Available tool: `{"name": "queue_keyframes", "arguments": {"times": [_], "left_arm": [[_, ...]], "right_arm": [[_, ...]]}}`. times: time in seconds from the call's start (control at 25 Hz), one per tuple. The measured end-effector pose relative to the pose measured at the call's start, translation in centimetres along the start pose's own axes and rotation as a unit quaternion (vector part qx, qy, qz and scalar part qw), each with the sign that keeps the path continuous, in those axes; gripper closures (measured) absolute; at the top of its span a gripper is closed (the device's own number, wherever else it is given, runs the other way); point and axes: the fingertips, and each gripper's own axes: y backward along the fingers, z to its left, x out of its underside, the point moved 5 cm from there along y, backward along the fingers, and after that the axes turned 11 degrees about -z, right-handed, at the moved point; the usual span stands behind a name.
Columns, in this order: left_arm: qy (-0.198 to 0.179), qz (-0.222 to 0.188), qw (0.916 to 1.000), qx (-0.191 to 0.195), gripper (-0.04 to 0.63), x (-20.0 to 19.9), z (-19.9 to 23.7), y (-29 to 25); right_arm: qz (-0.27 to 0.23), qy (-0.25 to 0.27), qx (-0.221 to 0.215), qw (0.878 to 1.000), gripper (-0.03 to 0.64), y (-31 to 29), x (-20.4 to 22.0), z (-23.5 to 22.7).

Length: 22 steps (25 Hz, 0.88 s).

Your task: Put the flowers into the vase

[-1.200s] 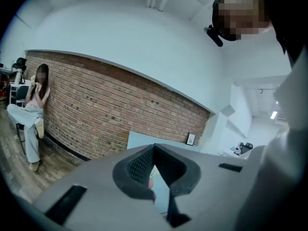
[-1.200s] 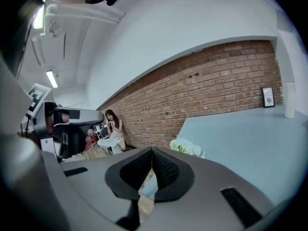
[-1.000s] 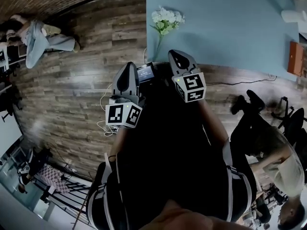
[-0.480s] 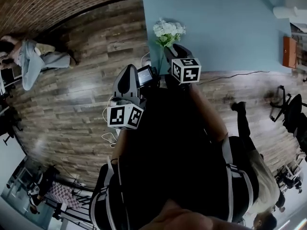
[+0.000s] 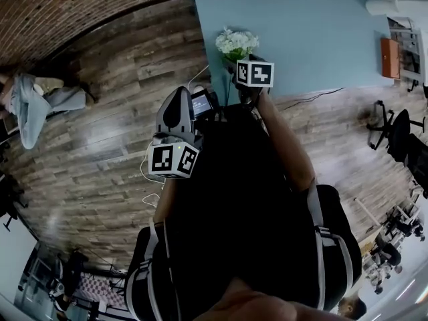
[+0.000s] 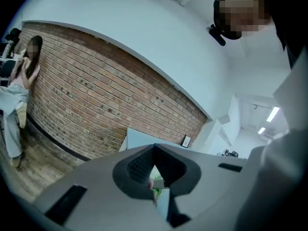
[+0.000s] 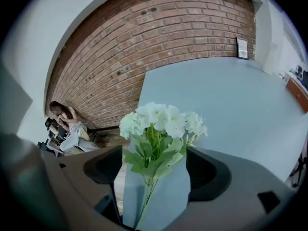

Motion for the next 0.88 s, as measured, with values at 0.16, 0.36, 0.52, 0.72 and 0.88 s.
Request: {"name": "queue_keyframes", "arguments": {"times": [0.16,0.36,0.52,0.72,0.88], "left_arm": [[0.004,-0.006,1.0,0.004,0.578,-0.9,1.2,-0.3],[0.004,-0.008,1.0,0.001,0.578,-1.4,2.0,-0.1],[0.007,-0.008,0.9999,-0.005,0.578,-1.5,2.6,0.3],[0.006,-0.007,0.9999,-0.005,0.578,-1.5,2.7,0.3],[0.006,-0.007,1.0,-0.001,0.578,-1.3,2.3,0.2]], "right_arm": [[0.037,0.001,0.029,0.999,0.215,-2.3,0.0,-0.9],[0.078,0.002,0.056,0.995,0.215,-4.5,0.6,-1.5],[0.104,0.014,0.075,0.992,0.215,-5.8,1.1,-1.5],[0.13,0.061,0.106,0.984,0.216,-6.6,1.4,-1.6],[0.142,0.098,0.1,0.98,0.237,-6.9,1.2,-1.3]]}}
